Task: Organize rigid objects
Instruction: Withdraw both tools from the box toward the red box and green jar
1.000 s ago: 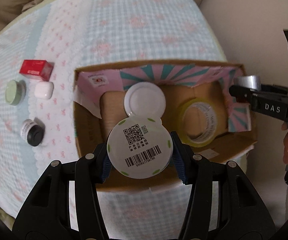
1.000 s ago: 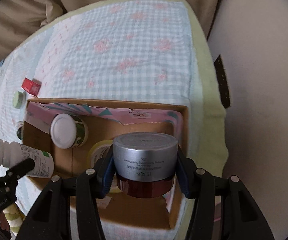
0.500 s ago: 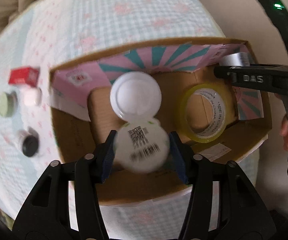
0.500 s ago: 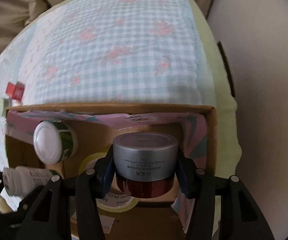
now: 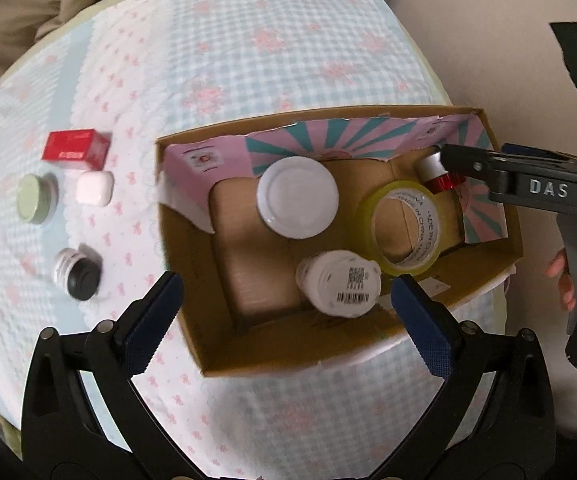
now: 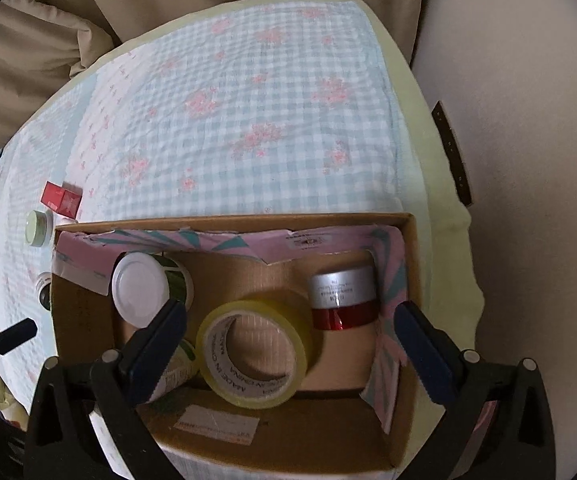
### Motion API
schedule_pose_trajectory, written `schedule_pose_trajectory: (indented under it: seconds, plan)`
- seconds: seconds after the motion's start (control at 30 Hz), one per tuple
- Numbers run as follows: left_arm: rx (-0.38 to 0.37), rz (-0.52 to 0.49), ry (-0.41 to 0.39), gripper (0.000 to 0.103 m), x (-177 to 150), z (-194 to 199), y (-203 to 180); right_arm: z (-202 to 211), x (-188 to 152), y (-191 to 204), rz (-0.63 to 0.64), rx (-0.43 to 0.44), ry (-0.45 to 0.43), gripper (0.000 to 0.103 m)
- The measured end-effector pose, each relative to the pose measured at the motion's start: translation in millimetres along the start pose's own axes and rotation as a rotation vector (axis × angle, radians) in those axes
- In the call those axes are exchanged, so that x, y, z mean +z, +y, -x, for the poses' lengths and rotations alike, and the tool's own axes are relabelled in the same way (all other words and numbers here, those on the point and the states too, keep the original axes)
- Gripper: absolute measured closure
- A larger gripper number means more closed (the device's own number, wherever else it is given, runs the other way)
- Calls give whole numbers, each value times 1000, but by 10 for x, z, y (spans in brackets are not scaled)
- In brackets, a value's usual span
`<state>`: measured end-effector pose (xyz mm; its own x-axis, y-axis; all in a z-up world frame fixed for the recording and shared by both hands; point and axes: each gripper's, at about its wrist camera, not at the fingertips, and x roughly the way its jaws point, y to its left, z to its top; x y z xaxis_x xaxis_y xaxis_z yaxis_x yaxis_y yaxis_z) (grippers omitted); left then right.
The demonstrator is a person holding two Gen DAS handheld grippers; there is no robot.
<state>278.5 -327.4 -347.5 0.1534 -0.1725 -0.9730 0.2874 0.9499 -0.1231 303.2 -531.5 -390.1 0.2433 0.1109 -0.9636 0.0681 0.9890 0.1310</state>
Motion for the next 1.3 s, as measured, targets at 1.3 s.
schedule_pose_trajectory:
  seconds: [1.3]
  plan:
    - [83,92,-244,0,-975,1840,2893,1382,-419,2651,110,-79,-198,0]
